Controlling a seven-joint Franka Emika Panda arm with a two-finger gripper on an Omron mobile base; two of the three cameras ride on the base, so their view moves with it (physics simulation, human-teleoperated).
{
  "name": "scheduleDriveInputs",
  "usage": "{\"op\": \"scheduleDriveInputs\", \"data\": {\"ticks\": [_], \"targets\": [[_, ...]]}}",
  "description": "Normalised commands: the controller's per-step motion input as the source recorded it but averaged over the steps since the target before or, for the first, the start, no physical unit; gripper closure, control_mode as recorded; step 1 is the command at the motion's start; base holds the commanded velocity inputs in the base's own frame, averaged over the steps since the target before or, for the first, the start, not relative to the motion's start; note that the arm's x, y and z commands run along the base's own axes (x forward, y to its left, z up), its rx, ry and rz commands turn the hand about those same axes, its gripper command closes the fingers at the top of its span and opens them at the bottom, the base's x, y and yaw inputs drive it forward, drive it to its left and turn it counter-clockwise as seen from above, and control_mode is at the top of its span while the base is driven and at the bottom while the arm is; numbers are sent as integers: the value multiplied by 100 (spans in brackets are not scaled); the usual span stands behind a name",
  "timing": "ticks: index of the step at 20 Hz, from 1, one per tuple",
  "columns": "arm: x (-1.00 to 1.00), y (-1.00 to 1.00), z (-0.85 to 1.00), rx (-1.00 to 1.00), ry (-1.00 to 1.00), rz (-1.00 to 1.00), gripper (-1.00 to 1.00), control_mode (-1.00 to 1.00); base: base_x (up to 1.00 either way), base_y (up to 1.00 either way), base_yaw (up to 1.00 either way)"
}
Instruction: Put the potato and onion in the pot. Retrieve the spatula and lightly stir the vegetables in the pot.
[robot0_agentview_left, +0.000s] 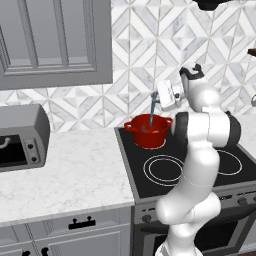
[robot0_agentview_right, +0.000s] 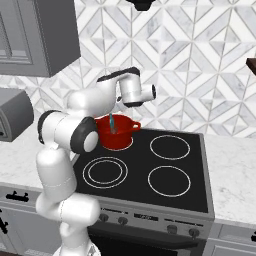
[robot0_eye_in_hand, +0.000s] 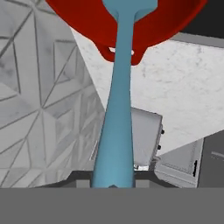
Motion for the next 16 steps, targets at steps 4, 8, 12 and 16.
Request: {"op": "scheduleDriveInputs", "data": {"ticks": [4,8,12,16], "targets": [[49,0,-39,0,16,-18,100,-100,0,0,0],[58,0,-39,0,18,-17,100,-100,0,0,0],[52,0,-43,0,24,-16,100,-100,0,0,0],[63,0,-43,1,25,-14,100,-100,0,0,0]]}}
